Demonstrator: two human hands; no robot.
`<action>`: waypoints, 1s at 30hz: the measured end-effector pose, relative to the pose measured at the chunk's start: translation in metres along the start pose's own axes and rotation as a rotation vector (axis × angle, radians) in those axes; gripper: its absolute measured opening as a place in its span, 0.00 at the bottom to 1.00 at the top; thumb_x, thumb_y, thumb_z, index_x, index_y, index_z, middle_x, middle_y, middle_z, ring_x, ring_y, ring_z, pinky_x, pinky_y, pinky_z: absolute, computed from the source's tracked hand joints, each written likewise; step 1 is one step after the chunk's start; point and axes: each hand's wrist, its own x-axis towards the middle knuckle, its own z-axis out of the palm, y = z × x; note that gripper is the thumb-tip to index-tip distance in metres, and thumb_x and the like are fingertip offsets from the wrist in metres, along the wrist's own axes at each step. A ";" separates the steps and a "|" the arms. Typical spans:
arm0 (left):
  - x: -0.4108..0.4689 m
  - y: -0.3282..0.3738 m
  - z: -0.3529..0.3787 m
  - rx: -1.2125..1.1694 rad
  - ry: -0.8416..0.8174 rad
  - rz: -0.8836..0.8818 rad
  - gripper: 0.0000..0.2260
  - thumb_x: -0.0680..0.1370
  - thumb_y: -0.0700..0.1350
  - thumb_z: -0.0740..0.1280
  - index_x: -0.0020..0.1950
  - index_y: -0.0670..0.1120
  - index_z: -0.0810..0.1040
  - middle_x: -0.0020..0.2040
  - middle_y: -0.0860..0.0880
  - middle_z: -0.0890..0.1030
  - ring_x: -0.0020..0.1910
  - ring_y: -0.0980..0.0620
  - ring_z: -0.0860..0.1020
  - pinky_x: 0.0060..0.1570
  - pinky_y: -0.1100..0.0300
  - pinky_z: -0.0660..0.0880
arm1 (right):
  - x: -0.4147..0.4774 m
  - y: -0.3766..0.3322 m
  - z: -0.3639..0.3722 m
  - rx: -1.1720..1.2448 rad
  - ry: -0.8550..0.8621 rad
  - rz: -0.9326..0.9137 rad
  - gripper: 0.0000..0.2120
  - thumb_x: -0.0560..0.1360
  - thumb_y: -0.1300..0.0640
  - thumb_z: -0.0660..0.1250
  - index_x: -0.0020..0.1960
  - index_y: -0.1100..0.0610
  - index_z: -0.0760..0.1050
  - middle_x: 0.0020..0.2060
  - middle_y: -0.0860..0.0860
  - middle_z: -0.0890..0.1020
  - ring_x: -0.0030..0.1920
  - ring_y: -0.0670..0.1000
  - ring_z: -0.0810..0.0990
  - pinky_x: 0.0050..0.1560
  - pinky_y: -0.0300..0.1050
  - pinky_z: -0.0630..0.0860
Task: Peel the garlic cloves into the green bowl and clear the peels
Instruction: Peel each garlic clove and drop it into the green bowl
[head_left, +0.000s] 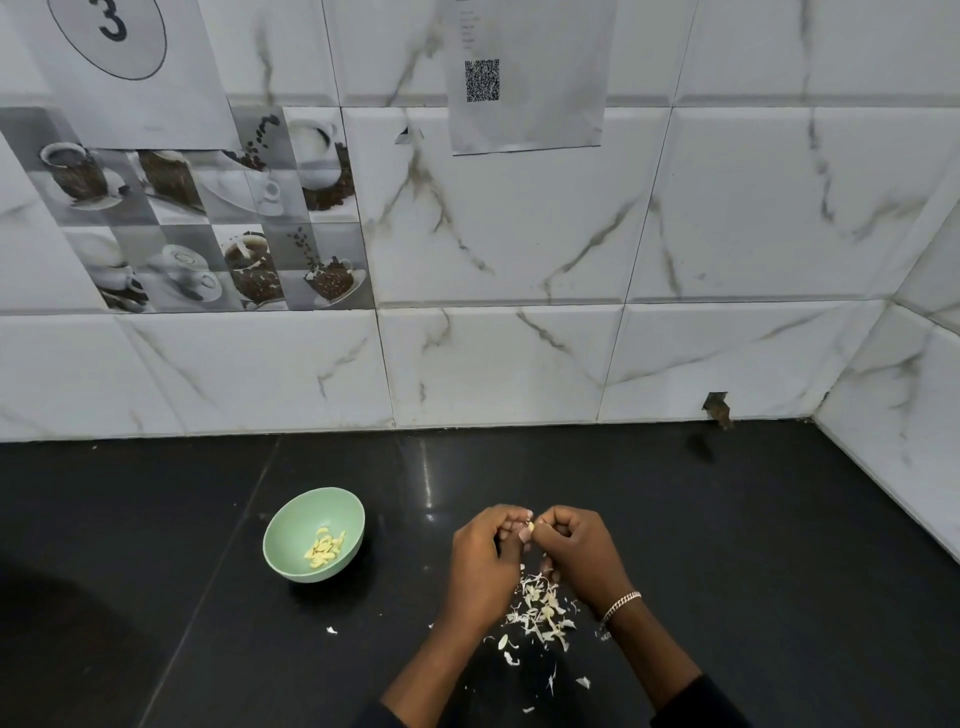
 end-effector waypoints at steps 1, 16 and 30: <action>0.000 0.000 0.001 -0.004 0.002 -0.004 0.08 0.78 0.38 0.70 0.51 0.51 0.83 0.42 0.55 0.84 0.43 0.58 0.83 0.43 0.68 0.77 | 0.000 0.000 0.000 0.010 0.000 -0.008 0.15 0.66 0.49 0.73 0.36 0.62 0.79 0.33 0.66 0.82 0.26 0.55 0.74 0.24 0.41 0.70; 0.003 0.002 -0.003 -0.188 -0.069 -0.085 0.06 0.78 0.37 0.71 0.48 0.48 0.85 0.40 0.51 0.87 0.40 0.53 0.85 0.45 0.60 0.81 | -0.005 -0.006 -0.004 0.059 -0.020 -0.044 0.10 0.74 0.61 0.72 0.39 0.67 0.77 0.29 0.56 0.82 0.25 0.51 0.74 0.25 0.40 0.69; 0.009 -0.008 -0.012 -0.580 -0.110 -0.263 0.08 0.79 0.32 0.67 0.57 0.38 0.81 0.46 0.37 0.85 0.44 0.45 0.85 0.47 0.58 0.81 | 0.004 0.005 -0.013 0.034 -0.016 0.026 0.11 0.79 0.66 0.61 0.39 0.63 0.77 0.28 0.54 0.76 0.25 0.51 0.75 0.25 0.40 0.68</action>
